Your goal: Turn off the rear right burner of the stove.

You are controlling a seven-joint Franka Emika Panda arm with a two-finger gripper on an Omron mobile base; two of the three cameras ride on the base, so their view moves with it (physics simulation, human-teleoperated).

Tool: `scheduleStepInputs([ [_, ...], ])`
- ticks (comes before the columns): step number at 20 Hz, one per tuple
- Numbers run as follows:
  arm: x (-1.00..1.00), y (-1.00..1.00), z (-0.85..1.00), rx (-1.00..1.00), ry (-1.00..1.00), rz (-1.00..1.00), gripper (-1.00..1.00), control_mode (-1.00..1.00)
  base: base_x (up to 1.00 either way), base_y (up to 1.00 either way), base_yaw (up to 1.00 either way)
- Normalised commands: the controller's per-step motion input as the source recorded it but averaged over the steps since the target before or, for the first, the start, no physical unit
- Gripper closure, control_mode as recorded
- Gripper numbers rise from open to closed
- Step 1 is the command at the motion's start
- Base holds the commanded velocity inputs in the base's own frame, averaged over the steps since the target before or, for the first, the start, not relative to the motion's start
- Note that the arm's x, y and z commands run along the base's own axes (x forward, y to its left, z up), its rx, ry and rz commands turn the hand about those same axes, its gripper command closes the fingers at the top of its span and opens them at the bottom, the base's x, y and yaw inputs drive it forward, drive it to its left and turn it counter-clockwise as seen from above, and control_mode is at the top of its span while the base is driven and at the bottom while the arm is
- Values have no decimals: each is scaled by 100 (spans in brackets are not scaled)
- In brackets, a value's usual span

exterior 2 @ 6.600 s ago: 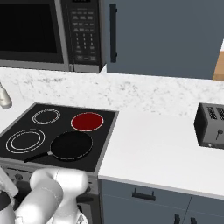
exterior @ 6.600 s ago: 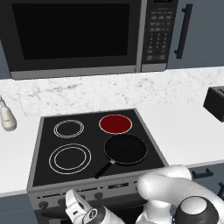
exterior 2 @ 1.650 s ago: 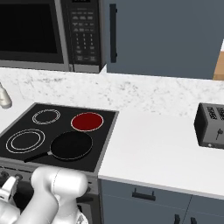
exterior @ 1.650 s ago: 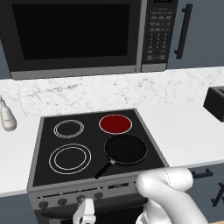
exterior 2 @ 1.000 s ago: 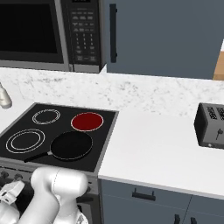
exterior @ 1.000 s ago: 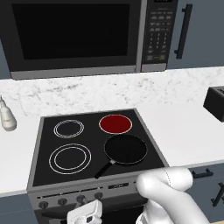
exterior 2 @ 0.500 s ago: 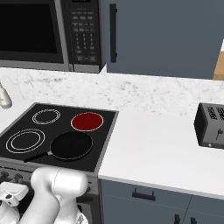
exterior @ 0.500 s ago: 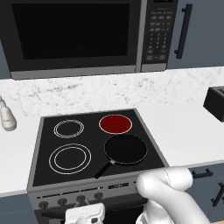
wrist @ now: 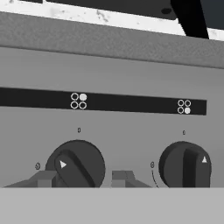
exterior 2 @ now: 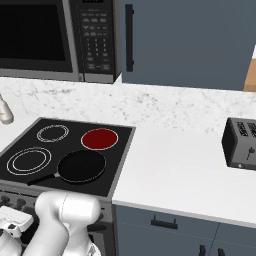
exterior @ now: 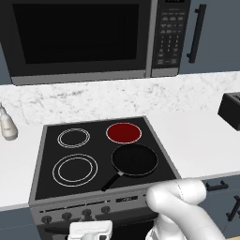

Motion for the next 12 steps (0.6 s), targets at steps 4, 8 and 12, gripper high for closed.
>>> scheduleStepInputs([
  [4,0,0,29,18,1,0,100,-100,0,0,0],
  [8,1,0,18,35,7,0,100,-100,0,0,0],
  [12,0,0,13,46,9,0,100,-100,0,0,0],
])
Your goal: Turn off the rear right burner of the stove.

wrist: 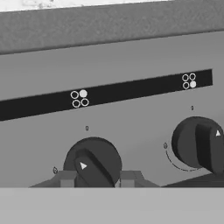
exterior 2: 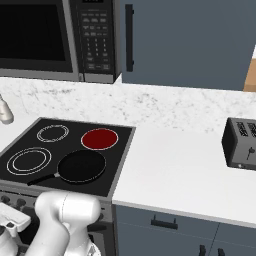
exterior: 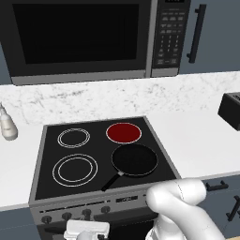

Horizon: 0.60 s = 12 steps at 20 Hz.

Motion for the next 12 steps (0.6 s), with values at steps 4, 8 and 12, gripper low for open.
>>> scheduleStepInputs([
  [4,0,0,15,41,4,0,100,-100,0,0,0],
  [8,0,-13,17,35,0,4,100,-100,0,0,0],
  [12,0,-18,10,32,0,7,100,-100,0,0,0],
])
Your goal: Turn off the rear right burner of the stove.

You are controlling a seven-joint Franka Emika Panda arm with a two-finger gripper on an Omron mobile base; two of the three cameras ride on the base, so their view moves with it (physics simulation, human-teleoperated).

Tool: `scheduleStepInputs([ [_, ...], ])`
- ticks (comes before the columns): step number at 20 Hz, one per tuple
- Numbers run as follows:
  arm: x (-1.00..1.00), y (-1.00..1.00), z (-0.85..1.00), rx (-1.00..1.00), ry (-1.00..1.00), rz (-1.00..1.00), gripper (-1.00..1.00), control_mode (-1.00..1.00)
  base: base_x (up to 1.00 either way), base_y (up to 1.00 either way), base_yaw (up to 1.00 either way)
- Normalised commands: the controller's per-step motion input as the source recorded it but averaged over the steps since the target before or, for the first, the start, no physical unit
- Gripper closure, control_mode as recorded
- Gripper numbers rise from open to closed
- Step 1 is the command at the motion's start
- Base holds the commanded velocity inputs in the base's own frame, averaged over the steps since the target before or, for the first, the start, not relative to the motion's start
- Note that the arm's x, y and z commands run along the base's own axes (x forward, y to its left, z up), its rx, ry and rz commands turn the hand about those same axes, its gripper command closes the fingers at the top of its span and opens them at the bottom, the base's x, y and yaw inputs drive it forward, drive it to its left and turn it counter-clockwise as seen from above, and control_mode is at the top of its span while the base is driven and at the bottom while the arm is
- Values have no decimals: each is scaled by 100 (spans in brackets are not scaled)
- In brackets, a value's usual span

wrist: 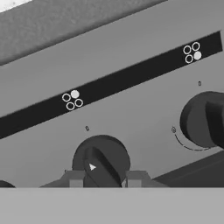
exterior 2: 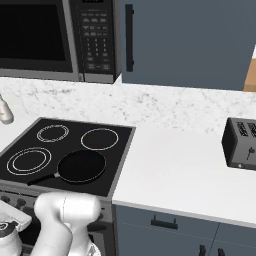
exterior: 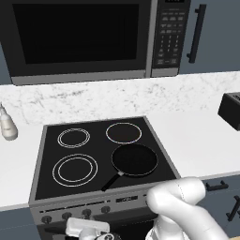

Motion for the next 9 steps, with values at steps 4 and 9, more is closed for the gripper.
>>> scheduleStepInputs([
  [4,0,-6,13,31,0,8,100,-100,0,0,0],
  [9,0,-3,8,37,3,10,100,-100,0,0,0],
])
